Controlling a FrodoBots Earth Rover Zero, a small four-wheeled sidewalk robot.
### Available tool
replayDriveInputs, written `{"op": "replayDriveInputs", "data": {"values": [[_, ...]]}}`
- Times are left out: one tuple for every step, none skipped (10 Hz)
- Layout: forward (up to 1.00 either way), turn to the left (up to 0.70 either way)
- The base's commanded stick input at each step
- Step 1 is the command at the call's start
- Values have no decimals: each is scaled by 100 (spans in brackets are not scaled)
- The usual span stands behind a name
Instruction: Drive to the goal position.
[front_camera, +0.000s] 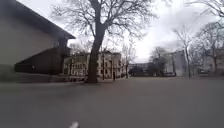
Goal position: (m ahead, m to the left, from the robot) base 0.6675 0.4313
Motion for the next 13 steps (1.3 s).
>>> {"op": "replayDriveInputs", "data": {"values": [[100,0],[100,0],[100,0],[100,0],[100,0],[100,0],[100,0],[100,0],[100,0],[100,0],[100,0],[100,0],[100,0]]}}
